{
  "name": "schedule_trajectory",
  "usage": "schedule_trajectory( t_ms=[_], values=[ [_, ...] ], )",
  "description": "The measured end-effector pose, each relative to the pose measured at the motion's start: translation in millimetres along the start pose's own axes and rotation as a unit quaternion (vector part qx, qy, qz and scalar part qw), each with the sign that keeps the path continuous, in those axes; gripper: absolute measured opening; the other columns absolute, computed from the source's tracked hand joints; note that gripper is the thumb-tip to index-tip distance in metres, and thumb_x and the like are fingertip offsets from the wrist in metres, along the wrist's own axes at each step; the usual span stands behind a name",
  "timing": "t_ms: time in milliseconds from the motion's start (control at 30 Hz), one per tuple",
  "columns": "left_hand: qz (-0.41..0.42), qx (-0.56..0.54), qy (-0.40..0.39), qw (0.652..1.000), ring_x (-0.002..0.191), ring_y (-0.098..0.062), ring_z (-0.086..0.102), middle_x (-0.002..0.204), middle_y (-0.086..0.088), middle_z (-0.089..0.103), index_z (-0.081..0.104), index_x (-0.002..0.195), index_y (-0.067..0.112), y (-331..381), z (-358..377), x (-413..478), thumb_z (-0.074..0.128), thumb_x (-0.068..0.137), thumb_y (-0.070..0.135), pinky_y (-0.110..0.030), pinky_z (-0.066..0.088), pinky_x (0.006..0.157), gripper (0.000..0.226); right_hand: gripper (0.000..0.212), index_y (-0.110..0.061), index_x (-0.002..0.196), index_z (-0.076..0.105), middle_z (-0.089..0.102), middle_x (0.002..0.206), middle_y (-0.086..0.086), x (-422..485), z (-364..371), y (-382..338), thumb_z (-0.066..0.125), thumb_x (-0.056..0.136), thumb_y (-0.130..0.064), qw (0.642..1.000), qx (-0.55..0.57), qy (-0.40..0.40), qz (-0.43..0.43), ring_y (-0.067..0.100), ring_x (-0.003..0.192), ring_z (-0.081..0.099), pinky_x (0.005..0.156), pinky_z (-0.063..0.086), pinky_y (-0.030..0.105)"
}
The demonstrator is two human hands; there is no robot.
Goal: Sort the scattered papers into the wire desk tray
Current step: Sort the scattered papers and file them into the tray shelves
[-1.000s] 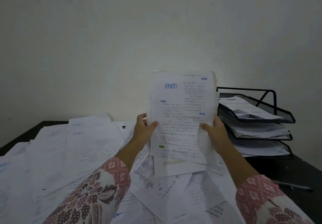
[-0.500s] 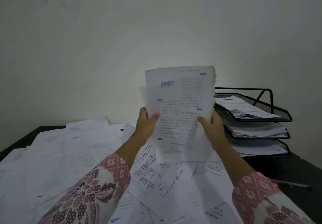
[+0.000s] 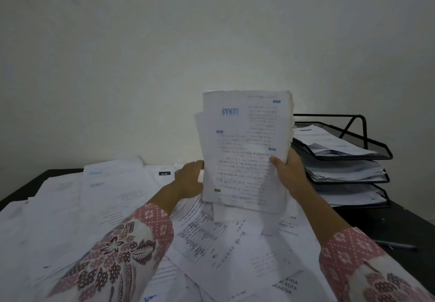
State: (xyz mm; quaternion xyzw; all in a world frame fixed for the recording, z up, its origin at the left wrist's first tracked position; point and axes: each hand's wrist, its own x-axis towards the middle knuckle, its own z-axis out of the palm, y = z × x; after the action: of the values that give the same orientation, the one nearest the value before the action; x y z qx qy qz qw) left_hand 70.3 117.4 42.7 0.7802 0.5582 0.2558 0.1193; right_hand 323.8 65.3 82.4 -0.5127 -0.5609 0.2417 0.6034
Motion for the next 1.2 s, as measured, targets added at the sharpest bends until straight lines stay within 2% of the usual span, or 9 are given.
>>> schedule_trajectory(
  t_ms=[100, 233, 333, 400, 500, 800, 967, 1067, 1200],
  values=[
    [0.004, 0.141, -0.03, 0.989, 0.127, -0.018, 0.042, 0.126, 0.002, 0.055, 0.043, 0.132, 0.022, -14, 8, 0, 0.059, 0.087, 0.028, -0.046, 0.006, 0.113, 0.048, 0.038, -0.008, 0.13, 0.049, 0.057, 0.116, 0.004, 6, -5, 3, 0.053, 0.092, -0.004, 1.0, -0.009, 0.011, 0.007, 0.021, 0.105, 0.054, 0.089, 0.046, 0.034],
    [0.037, 0.242, -0.084, 0.966, 0.13, -0.02, 0.037, 0.133, -0.003, 0.047, 0.045, 0.135, 0.023, -18, 17, -5, 0.052, 0.092, 0.033, -0.046, 0.008, 0.113, 0.045, 0.036, -0.007, 0.128, 0.051, 0.056, 0.11, 0.004, 8, -11, 10, 0.052, 0.092, -0.002, 0.999, -0.025, 0.026, 0.018, 0.02, 0.098, 0.054, 0.081, 0.044, 0.031],
    [0.063, 0.304, -0.069, 0.948, 0.121, -0.014, 0.047, 0.12, 0.003, 0.059, 0.061, 0.115, 0.021, -18, 18, -7, 0.043, 0.095, 0.034, -0.045, 0.002, 0.114, 0.03, 0.035, -0.008, 0.127, 0.052, 0.058, 0.114, 0.008, 10, -16, 17, 0.052, 0.092, -0.003, 0.998, -0.037, 0.043, 0.032, 0.022, 0.098, 0.054, 0.081, 0.045, 0.032],
    [0.077, 0.332, -0.029, 0.94, 0.111, -0.013, 0.054, 0.113, 0.005, 0.064, 0.061, 0.109, 0.021, -19, 12, -6, 0.038, 0.097, 0.036, -0.039, 0.013, 0.112, 0.03, 0.035, -0.008, 0.127, 0.052, 0.058, 0.117, 0.01, 10, -20, 22, 0.052, 0.092, -0.005, 0.996, -0.056, 0.062, 0.044, 0.023, 0.098, 0.053, 0.083, 0.045, 0.035],
    [0.099, 0.358, 0.059, 0.927, 0.098, -0.016, 0.061, 0.108, 0.002, 0.066, 0.058, 0.109, 0.019, -23, -5, -3, 0.035, 0.099, 0.033, -0.028, 0.036, 0.089, 0.029, 0.033, -0.006, 0.125, 0.051, 0.057, 0.12, 0.013, 10, -26, 27, 0.051, 0.092, -0.006, 0.99, -0.088, 0.095, 0.054, 0.023, 0.097, 0.052, 0.084, 0.045, 0.035],
    [-0.096, 0.152, 0.203, 0.963, 0.094, -0.033, 0.06, 0.102, -0.02, 0.063, 0.056, 0.108, 0.002, -47, -68, -1, 0.04, 0.099, 0.02, -0.032, 0.042, 0.07, 0.026, 0.032, -0.003, 0.123, 0.051, 0.057, 0.121, 0.017, 9, -27, 34, 0.049, 0.092, -0.002, 0.981, -0.115, 0.134, 0.083, 0.031, 0.106, 0.054, 0.081, 0.041, 0.03],
    [-0.219, -0.064, 0.239, 0.944, 0.088, -0.027, 0.05, 0.112, -0.023, 0.059, 0.055, 0.115, -0.005, -65, -83, -11, 0.045, 0.095, 0.012, -0.031, 0.034, 0.072, 0.028, 0.03, -0.002, 0.119, 0.054, 0.059, 0.117, 0.017, 8, -16, 38, 0.051, 0.089, 0.0, 0.984, -0.071, 0.129, 0.102, 0.022, 0.091, 0.051, 0.078, 0.042, 0.031],
    [-0.299, -0.146, 0.182, 0.925, 0.096, -0.034, 0.057, 0.112, -0.023, 0.059, 0.057, 0.112, -0.005, -83, -79, -18, 0.05, 0.089, 0.007, -0.035, 0.045, 0.075, 0.026, 0.03, -0.003, 0.117, 0.057, 0.06, 0.117, 0.016, 8, -7, 43, 0.052, 0.088, 0.0, 0.985, -0.054, 0.113, 0.122, 0.024, 0.093, 0.054, 0.08, 0.045, 0.032],
    [-0.377, -0.14, 0.035, 0.915, 0.066, -0.024, 0.048, 0.08, -0.013, 0.051, 0.053, 0.085, -0.002, -97, -65, -41, 0.059, 0.09, 0.011, -0.03, 0.041, 0.061, 0.015, 0.03, -0.001, 0.116, 0.057, 0.06, 0.117, 0.016, 6, 5, 50, 0.052, 0.086, 0.0, 0.981, -0.068, 0.075, 0.164, 0.031, 0.099, 0.057, 0.085, 0.049, 0.04]
  ],
)
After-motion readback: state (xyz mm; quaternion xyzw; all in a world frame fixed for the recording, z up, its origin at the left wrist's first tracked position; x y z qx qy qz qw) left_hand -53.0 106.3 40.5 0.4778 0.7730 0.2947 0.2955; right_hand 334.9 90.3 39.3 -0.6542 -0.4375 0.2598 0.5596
